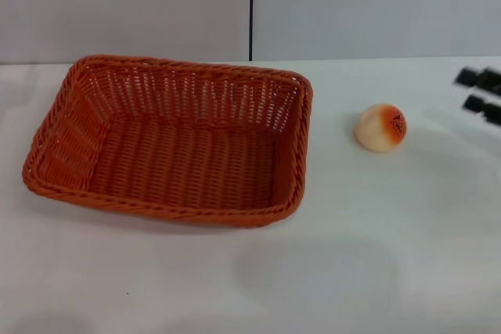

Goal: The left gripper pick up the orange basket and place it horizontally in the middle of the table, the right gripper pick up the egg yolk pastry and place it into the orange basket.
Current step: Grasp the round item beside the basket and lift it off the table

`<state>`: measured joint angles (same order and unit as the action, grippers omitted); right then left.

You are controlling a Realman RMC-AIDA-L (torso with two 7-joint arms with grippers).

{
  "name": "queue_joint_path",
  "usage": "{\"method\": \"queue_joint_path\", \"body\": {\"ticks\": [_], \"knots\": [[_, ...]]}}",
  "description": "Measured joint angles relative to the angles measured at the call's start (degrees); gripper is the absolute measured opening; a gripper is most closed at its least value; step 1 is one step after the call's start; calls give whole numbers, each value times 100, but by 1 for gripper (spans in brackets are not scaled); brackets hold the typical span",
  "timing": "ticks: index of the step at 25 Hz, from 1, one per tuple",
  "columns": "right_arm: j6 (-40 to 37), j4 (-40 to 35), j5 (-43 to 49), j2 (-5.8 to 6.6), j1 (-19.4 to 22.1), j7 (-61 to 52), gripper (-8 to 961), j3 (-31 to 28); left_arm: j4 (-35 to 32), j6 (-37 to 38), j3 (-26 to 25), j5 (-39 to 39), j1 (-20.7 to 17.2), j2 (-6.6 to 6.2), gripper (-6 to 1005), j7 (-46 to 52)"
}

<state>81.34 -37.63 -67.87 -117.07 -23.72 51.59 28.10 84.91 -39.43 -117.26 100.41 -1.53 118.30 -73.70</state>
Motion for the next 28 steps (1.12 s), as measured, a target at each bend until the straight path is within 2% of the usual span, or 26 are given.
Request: {"method": "queue_joint_path", "body": {"ticks": [6,11,16,28], "knots": [[-1024,-120,333,-58,-118,-40,726,1321,-152,-97,-67,-726,-6,-10,568,-686],[-1193,-452,683,-105,-211,-370,725,1897,-286,-106,-79,-781,75,-9,570,-860],[-1286,-480,683,-126,-372,-380,725,2019,-424,-137,-198,-822,197,-14,564,-875],[-1587,134,689,-10,-754,-384,725,2012,-581,-152,-160,-901,269,7,562,-1060]]}}
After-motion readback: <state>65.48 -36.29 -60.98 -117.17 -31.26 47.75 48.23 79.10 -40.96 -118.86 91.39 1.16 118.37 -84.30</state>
